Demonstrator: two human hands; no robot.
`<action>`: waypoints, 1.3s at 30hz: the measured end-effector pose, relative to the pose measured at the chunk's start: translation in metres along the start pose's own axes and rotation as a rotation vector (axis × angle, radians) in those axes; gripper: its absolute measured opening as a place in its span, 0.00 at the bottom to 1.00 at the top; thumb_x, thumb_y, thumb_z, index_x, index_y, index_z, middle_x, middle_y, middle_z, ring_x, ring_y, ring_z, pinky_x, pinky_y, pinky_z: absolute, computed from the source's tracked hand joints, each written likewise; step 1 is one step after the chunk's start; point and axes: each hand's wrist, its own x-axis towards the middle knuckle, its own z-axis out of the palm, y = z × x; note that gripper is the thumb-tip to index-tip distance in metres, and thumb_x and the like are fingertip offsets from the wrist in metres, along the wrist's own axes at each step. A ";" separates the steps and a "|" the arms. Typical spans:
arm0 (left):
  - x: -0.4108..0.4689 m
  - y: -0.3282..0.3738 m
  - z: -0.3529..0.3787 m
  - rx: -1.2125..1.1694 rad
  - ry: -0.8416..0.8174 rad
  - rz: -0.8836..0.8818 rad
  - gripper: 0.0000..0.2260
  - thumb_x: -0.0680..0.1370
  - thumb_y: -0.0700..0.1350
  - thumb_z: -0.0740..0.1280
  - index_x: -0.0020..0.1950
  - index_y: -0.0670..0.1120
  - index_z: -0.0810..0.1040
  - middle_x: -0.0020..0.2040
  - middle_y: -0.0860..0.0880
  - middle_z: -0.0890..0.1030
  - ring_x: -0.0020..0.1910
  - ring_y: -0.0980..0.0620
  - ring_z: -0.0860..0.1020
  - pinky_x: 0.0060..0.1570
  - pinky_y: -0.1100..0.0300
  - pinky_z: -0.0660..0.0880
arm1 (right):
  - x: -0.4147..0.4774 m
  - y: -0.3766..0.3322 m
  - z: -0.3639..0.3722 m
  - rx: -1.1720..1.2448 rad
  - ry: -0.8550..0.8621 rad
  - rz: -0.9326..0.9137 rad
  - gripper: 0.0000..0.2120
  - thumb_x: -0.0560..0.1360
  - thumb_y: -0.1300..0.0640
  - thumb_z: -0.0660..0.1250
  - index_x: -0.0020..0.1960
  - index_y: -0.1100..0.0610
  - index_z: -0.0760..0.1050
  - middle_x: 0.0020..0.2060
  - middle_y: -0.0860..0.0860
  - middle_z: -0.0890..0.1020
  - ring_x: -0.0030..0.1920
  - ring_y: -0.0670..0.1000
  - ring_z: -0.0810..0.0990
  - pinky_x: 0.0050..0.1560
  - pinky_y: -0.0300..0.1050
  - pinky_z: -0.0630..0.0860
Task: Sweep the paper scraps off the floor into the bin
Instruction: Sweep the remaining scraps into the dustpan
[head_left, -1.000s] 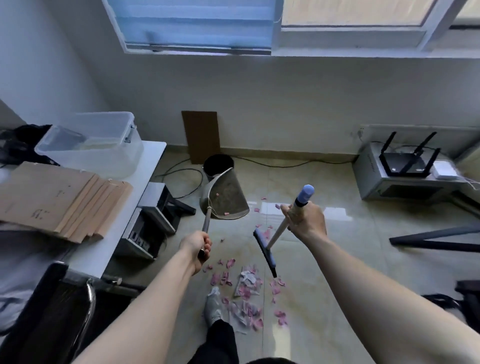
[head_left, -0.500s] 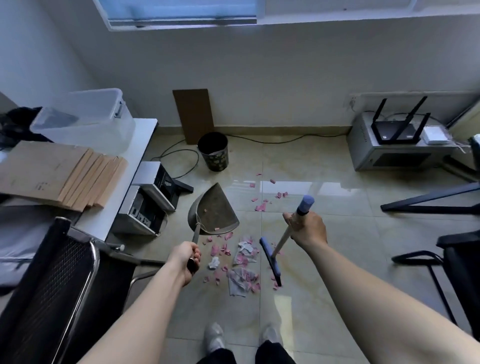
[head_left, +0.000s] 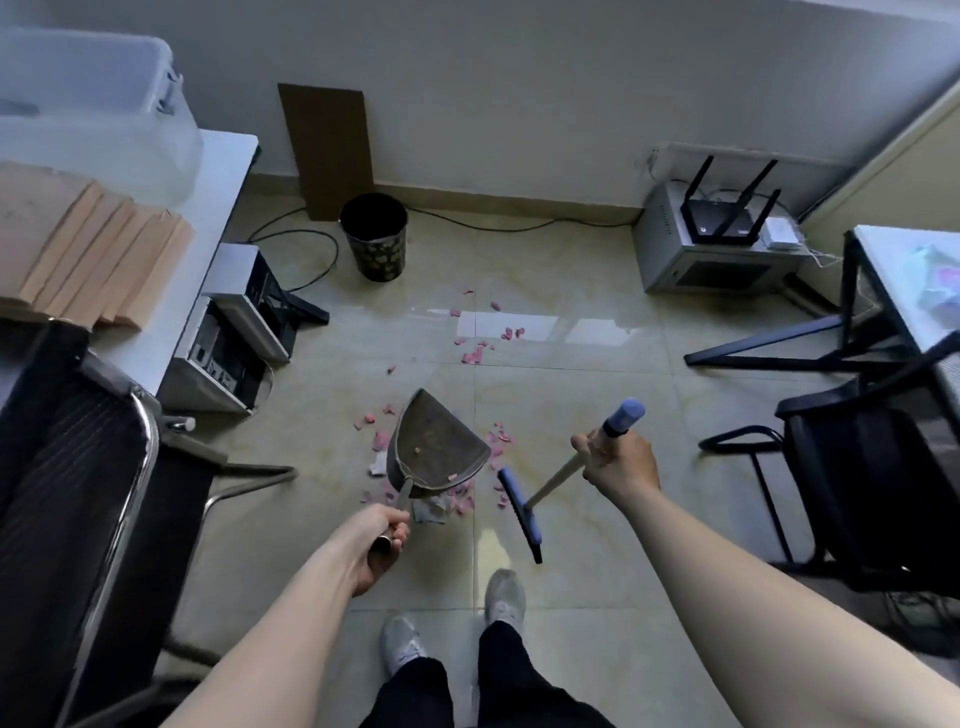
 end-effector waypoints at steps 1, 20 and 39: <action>0.002 -0.008 -0.001 0.037 -0.018 -0.026 0.08 0.80 0.38 0.59 0.40 0.43 0.69 0.24 0.49 0.69 0.16 0.58 0.66 0.16 0.71 0.65 | -0.004 0.006 0.004 0.003 -0.003 0.022 0.17 0.76 0.47 0.65 0.44 0.62 0.80 0.39 0.59 0.85 0.42 0.60 0.84 0.38 0.47 0.72; 0.012 -0.097 0.072 0.206 0.016 -0.165 0.05 0.77 0.37 0.60 0.49 0.37 0.74 0.29 0.44 0.76 0.21 0.55 0.72 0.20 0.68 0.69 | 0.006 0.074 -0.014 -0.074 -0.087 -0.061 0.12 0.73 0.56 0.57 0.31 0.56 0.64 0.29 0.53 0.74 0.32 0.54 0.67 0.32 0.45 0.60; 0.026 -0.113 -0.014 -0.037 0.329 -0.086 0.06 0.76 0.35 0.62 0.50 0.35 0.76 0.32 0.41 0.77 0.17 0.53 0.72 0.18 0.68 0.70 | -0.005 0.001 0.039 0.313 -0.232 -0.017 0.16 0.74 0.52 0.61 0.44 0.65 0.80 0.33 0.59 0.85 0.35 0.60 0.87 0.47 0.62 0.84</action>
